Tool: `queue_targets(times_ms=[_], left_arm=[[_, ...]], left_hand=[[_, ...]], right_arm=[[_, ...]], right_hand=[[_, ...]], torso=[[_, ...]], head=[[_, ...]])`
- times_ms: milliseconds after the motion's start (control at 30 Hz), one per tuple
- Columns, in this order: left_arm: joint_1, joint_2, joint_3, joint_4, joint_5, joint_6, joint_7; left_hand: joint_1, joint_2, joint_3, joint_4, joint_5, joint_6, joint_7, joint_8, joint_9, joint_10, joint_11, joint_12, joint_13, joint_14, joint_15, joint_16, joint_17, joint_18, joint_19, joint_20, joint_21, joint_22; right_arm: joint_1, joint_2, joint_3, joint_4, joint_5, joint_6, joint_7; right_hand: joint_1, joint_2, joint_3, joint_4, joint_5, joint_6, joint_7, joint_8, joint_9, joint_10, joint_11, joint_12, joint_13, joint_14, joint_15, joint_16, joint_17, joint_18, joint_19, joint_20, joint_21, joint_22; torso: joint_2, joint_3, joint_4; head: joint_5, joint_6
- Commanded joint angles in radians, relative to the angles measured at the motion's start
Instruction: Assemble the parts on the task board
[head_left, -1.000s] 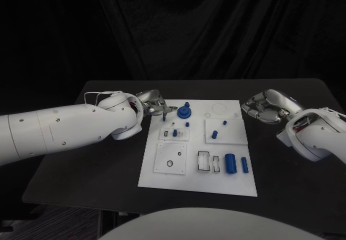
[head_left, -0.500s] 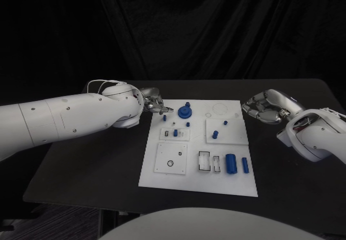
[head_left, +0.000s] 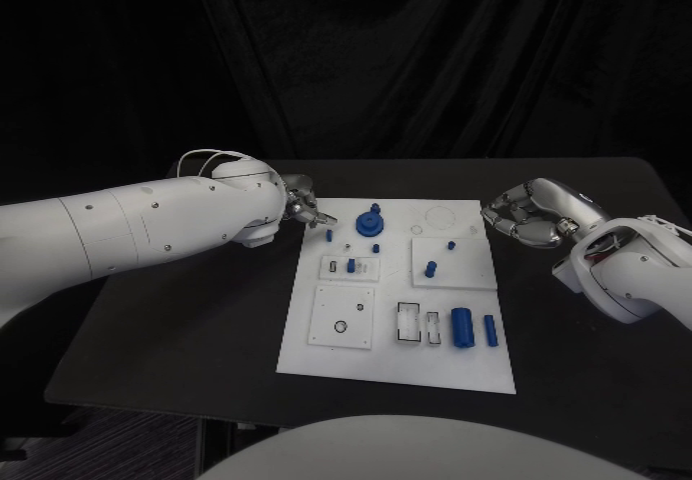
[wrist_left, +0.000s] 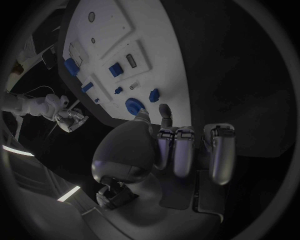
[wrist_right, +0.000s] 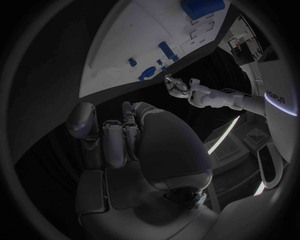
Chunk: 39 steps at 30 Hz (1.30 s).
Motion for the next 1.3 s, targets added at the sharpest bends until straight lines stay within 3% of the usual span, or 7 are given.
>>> queue_targets(times_ms=[33, 167, 500, 933, 1300], left_arm=[[0.000, 0.007, 0.001, -0.008, -0.001, 0.030, 0.003], [-0.002, 0.014, 0.001, -0.019, -0.001, 0.034, 0.013], [-0.006, 0.021, 0.001, -0.030, -0.001, 0.026, 0.040], [-0.011, 0.033, 0.001, -0.045, -0.001, 0.040, 0.041], [-0.029, 0.045, 0.001, -0.061, -0.001, 0.048, 0.034]], left_hand=[[-0.007, -0.006, -0.002, 0.003, 0.002, -0.010, 0.000, -0.003, 0.025, 0.104, 0.004, 0.003, 0.263, 0.104, 0.004, 0.003, 0.263, 0.002, 0.045, 0.001, -0.004, 0.213], [-0.013, -0.006, -0.006, 0.002, 0.002, -0.021, 0.003, -0.008, 0.024, 0.104, 0.006, 0.003, 0.263, 0.104, 0.006, 0.003, 0.263, 0.003, 0.043, 0.003, -0.006, 0.212], [-0.029, 0.000, -0.013, 0.004, -0.002, -0.036, 0.009, -0.025, 0.017, 0.104, 0.011, 0.003, 0.263, 0.104, 0.010, 0.003, 0.263, 0.004, 0.041, 0.007, -0.009, 0.211], [-0.032, 0.005, -0.015, 0.002, 0.004, -0.037, 0.011, -0.037, 0.010, 0.104, 0.014, 0.003, 0.263, 0.104, 0.012, 0.003, 0.263, 0.003, 0.042, 0.009, -0.009, 0.212], [-0.025, 0.009, -0.013, -0.001, 0.030, -0.031, 0.012, -0.053, -0.002, 0.104, 0.015, 0.003, 0.263, 0.104, 0.014, 0.003, 0.263, 0.004, 0.040, 0.012, -0.012, 0.211]], right_arm=[[-0.003, 0.000, 0.001, 0.001, -0.012, -0.015, 0.005], [-0.003, 0.002, 0.001, 0.000, -0.012, -0.014, 0.004], [-0.003, 0.001, 0.001, 0.000, -0.012, -0.008, 0.001], [-0.003, 0.004, 0.001, -0.002, -0.012, -0.003, 0.000], [-0.003, 0.002, 0.001, -0.001, -0.012, -0.003, 0.000]], right_hand=[[0.009, -0.005, 0.007, 0.001, 0.005, 0.007, -0.002, 0.007, 0.000, 0.002, 0.001, 0.000, 0.091, 0.006, -0.005, 0.005, 0.049, 0.003, 0.007, 0.002, 0.001, 0.124], [0.009, -0.005, 0.007, 0.001, 0.005, 0.007, -0.002, 0.007, 0.000, 0.002, 0.001, 0.000, 0.091, 0.006, -0.005, 0.005, 0.049, 0.003, 0.007, 0.002, 0.001, 0.124], [0.009, -0.005, 0.007, 0.001, 0.005, 0.007, -0.002, 0.007, 0.000, 0.003, 0.001, 0.001, 0.091, 0.007, -0.005, 0.005, 0.049, 0.003, 0.007, 0.001, 0.001, 0.124], [0.009, -0.006, 0.007, 0.001, 0.006, 0.007, -0.002, 0.007, 0.000, 0.003, 0.001, 0.001, 0.091, 0.007, -0.005, 0.006, 0.049, 0.003, 0.008, 0.001, 0.002, 0.124], [0.010, -0.006, 0.007, 0.001, 0.007, 0.007, -0.002, 0.007, 0.000, 0.002, 0.001, 0.000, 0.090, 0.007, -0.005, 0.005, 0.048, 0.003, 0.008, 0.001, 0.002, 0.124]], torso=[[-0.002, 0.0015, -0.0013], [-0.001, 0.0003, 0.0002], [-0.004, 0.0020, 0.0002], [-0.003, 0.0015, -0.0007], [-0.003, 0.0027, 0.0000]], head=[[0.003, 0.000], [0.000, 0.000], [-0.003, 0.000], [-0.003, 0.000], [-0.005, 0.000]])
